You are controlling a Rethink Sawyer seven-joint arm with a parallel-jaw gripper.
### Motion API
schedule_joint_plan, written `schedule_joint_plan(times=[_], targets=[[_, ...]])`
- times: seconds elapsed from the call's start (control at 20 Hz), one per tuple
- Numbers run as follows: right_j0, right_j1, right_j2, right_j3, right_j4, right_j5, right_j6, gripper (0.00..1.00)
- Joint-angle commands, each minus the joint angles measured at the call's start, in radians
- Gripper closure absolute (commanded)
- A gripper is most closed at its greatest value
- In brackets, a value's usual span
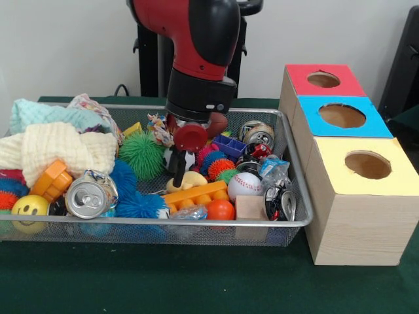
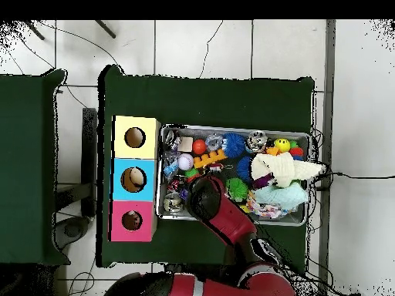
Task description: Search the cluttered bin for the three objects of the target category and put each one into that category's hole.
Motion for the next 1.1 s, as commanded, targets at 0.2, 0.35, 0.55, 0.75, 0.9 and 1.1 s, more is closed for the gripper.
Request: schedule_joint_plan(times=[0.2,0.35,0.55,0.75,0.9,1.1], targets=[[0.021,0.041,0.101,0.005,0.059,0.032,0.235,0.00],[0.017,0.042,0.114,0.005,0.065,0.048,0.238,0.00],[0.023,0.087,0.120,-0.023,0.066,0.021,0.230,0.00],[0.003,0.128,0.133,-0.048,0.042,-0.002,0.217,0.00],[-0.005,0.142,0.131,-0.063,0.032,-0.004,0.200,0.00],[-0.025,0.172,0.139,-0.088,0.012,-0.018,0.184,0.00]])
